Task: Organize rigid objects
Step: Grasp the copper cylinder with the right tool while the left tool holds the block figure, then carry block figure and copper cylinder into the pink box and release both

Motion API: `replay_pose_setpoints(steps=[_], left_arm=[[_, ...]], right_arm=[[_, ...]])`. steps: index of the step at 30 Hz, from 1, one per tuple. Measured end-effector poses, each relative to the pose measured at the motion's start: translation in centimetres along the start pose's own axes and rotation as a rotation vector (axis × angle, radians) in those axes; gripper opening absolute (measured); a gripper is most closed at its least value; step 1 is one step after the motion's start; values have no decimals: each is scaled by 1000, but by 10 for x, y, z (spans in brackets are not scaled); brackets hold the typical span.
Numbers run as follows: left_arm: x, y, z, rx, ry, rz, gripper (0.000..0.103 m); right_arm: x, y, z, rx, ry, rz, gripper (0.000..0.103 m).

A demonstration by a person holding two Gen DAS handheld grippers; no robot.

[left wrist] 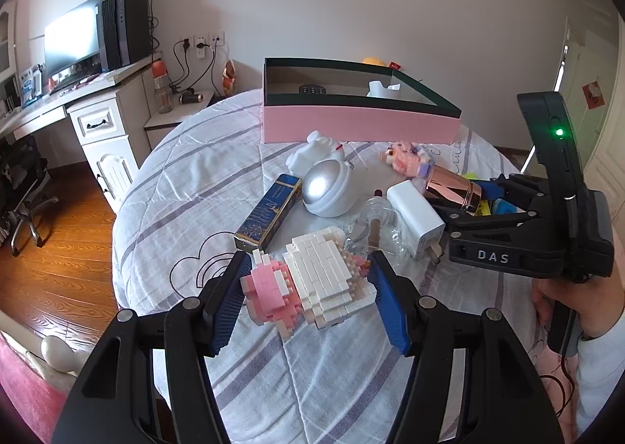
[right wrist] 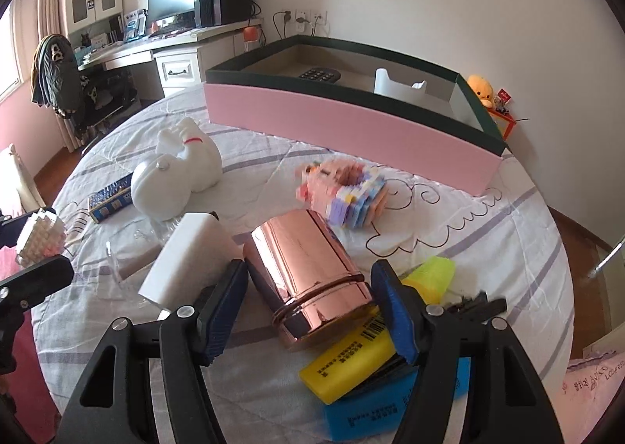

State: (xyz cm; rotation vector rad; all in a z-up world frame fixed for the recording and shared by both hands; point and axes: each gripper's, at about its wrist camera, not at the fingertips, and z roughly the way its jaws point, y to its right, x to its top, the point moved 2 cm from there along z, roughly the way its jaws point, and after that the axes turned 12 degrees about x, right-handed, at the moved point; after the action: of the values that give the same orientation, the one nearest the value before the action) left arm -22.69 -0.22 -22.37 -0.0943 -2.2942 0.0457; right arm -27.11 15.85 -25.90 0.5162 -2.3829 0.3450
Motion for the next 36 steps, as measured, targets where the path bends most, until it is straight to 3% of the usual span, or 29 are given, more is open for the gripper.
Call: replay_pose_setpoints(steps=[6,9,22,36], left_arm=[[2,4,2,-3,-6,5,63],[6,6,-1,-1,2,10,63],[29,20,-8,-20,39,26,63],[101,41,-3,-40,130,64,62]], right_arm=[[0,3,-2,61,15,18,62],[0,3,-9,69,40,21,50],[3,7,-33,100,91,35,49],[44,38,-72,85,191,16,49]])
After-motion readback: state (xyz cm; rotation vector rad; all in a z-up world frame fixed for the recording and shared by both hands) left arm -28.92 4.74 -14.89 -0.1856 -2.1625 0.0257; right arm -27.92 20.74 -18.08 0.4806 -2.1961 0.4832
